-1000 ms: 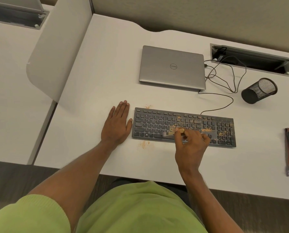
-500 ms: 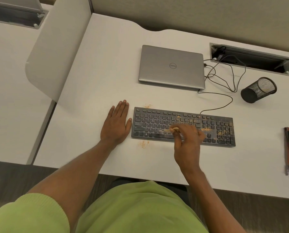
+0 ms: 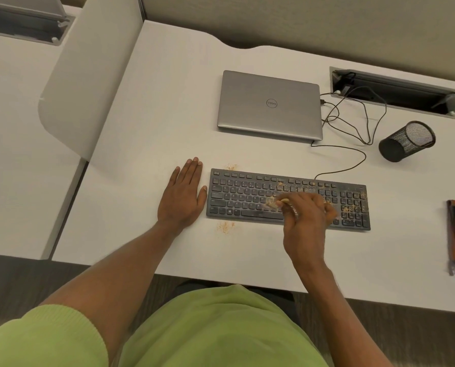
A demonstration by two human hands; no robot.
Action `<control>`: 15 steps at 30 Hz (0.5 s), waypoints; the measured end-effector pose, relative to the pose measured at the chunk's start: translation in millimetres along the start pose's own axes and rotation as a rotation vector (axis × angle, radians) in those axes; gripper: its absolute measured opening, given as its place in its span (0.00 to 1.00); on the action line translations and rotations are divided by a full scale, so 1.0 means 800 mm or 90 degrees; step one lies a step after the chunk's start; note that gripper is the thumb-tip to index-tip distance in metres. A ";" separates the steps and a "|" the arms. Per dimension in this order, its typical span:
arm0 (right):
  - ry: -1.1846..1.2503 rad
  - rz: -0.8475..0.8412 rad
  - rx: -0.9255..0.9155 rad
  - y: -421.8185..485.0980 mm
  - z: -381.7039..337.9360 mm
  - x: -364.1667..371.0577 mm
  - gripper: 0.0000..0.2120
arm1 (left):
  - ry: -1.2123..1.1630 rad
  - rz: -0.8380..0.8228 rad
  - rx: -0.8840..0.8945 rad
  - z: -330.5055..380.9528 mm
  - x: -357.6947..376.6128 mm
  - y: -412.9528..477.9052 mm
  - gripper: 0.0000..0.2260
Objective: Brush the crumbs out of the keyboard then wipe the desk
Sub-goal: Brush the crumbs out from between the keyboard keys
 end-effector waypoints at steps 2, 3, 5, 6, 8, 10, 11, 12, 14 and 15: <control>0.043 -0.010 -0.013 0.002 -0.008 0.006 0.09 | -0.003 -0.001 0.000 0.001 0.000 -0.001 0.31; 0.055 -0.021 -0.017 0.003 -0.011 0.011 0.10 | -0.004 -0.001 0.001 0.001 0.000 -0.001 0.31; 0.052 -0.043 -0.016 0.002 -0.011 0.020 0.10 | -0.006 0.000 0.002 0.002 -0.001 -0.001 0.31; 0.040 -0.048 -0.007 0.001 -0.007 0.023 0.10 | -0.006 0.000 0.002 0.001 -0.001 -0.001 0.31; -0.003 -0.041 0.024 -0.001 0.007 0.020 0.09 | -0.003 0.000 0.001 0.001 0.000 0.000 0.31; -0.064 -0.015 0.054 -0.004 0.019 0.010 0.09 | -0.002 -0.001 0.000 0.001 0.000 0.000 0.31; -0.090 0.002 0.063 -0.005 0.022 0.005 0.09 | -0.004 -0.001 0.000 0.001 -0.001 0.000 0.31; -0.102 0.020 0.070 -0.006 0.022 0.000 0.08 | -0.005 0.001 0.001 0.001 -0.001 0.000 0.31; -0.075 0.058 0.086 -0.006 0.018 -0.005 0.05 | -0.004 0.004 0.002 0.000 -0.001 -0.001 0.31; -0.049 0.076 0.093 -0.006 0.015 -0.006 0.03 | -0.003 0.006 0.003 0.000 -0.001 -0.001 0.31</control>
Point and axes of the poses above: each hand's wrist, its own y-axis towards the middle knuckle, its own x-axis out of the palm, z = x × y, the point moved 7 cm from there along y, towards the middle knuckle, and after that the axes turned 3 degrees about -x, right-handed, at the moved point
